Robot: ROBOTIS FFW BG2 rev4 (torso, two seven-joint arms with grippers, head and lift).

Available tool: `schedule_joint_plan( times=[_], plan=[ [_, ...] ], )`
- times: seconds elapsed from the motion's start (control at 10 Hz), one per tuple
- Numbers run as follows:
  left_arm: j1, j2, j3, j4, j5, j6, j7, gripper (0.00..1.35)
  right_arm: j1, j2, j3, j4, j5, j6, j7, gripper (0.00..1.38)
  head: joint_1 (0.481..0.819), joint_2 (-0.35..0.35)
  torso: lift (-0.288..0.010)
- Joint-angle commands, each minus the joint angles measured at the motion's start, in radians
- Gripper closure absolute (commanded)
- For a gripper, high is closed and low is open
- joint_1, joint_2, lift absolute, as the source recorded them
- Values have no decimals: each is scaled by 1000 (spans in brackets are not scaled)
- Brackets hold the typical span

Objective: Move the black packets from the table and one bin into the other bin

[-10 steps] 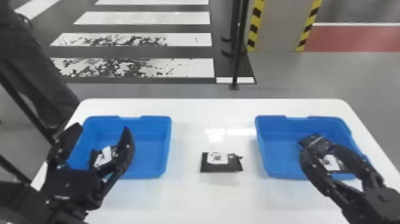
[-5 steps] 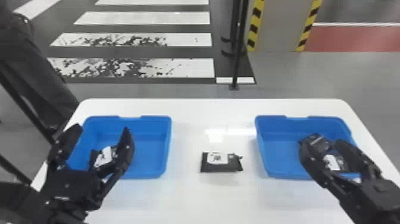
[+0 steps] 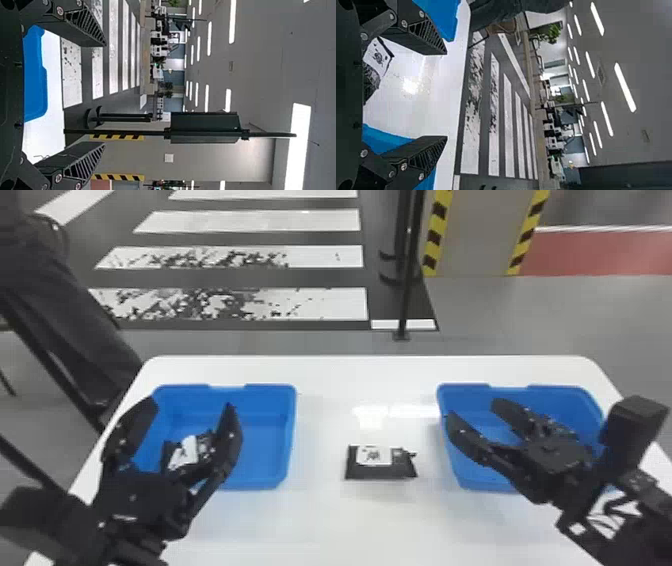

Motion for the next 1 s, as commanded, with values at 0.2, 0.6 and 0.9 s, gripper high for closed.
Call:
schedule_joint_plan(
  times=[0.2,0.6,0.9],
  plan=[
    [-6,2,-9,0,12,32,0,153,-255,-57,193,233,50,48,112,289,695,125,-110],
    [-14,2,-17,0,18,54,0,153,-412,-68,269,383,128,163,207,289,695,156,-110],
    [-26,7,-27,0,26,84,-2,153,-542,-73,340,545,156,163,273,289,695,154,-110]
  ],
)
